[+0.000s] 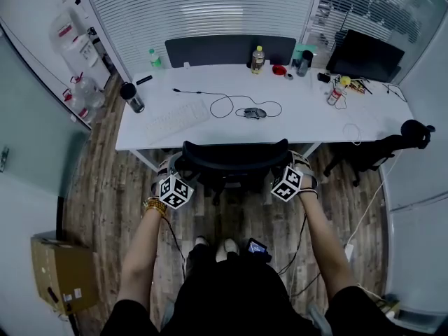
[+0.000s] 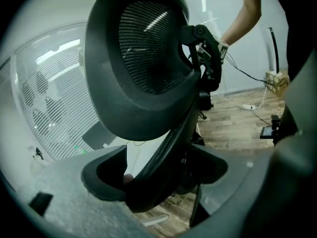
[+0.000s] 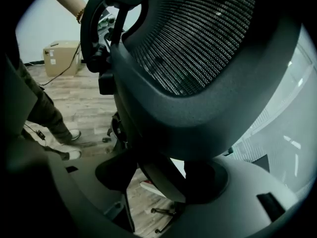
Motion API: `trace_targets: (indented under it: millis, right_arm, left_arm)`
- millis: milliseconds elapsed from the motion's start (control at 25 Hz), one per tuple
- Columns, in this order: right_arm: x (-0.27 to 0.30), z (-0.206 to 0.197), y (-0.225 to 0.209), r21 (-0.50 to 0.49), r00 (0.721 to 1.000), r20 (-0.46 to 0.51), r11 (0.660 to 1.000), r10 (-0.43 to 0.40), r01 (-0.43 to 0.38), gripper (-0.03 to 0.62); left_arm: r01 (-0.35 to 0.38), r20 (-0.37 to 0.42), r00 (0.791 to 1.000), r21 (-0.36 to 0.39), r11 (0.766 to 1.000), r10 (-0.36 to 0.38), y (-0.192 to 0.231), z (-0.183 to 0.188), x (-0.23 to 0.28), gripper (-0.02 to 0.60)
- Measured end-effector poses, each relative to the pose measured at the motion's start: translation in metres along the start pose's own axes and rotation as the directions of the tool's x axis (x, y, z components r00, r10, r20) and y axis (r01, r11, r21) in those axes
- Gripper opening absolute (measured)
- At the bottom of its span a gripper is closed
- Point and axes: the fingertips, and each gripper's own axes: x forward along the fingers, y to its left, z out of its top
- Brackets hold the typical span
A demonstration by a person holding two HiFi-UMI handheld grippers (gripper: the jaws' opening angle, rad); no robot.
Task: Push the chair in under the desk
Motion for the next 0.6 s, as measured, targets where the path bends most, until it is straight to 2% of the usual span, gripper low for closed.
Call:
trace_targets:
  millis: [80, 160, 240, 360, 520, 600]
  right_arm:
    - [-0.001, 0.001, 0.000, 0.006, 0.999, 0.018, 1.000, -0.026, 0.026, 0.298]
    - [-0.008, 0.004, 0.003, 0.021, 0.998, 0.042, 0.999, -0.046, 0.045, 0.296]
    - [-0.022, 0.007, 0.001, 0.061, 0.993, 0.072, 0.995, -0.088, 0.083, 0.283]
    - [-0.050, 0.008, 0.002, 0.174, 0.979, 0.123, 0.975, -0.162, 0.139, 0.245]
    - [-0.091, 0.034, 0.038, 0.276, 0.950, 0.260, 0.956, -0.175, 0.101, 0.180]
    - [-0.111, 0.053, 0.056, 0.308, 0.925, 0.338, 0.949, -0.176, 0.068, 0.128]
  left_arm:
    - [0.044, 0.015, 0.999, -0.039, 0.998, -0.043, -0.001, 0.002, -0.004, 0.374]
    - [0.069, 0.065, 0.996, -0.118, 0.991, -0.061, 0.000, 0.005, -0.015, 0.355]
    - [0.037, 0.121, 0.993, -0.200, 0.979, -0.012, 0.006, 0.007, -0.030, 0.330]
    - [-0.025, 0.191, 0.978, -0.304, 0.952, 0.086, 0.007, 0.015, -0.057, 0.274]
    - [-0.056, 0.269, 0.946, -0.417, 0.907, 0.183, -0.016, 0.036, -0.084, 0.197]
    - [-0.086, 0.288, 0.926, -0.465, 0.881, 0.243, -0.029, 0.054, -0.091, 0.119]
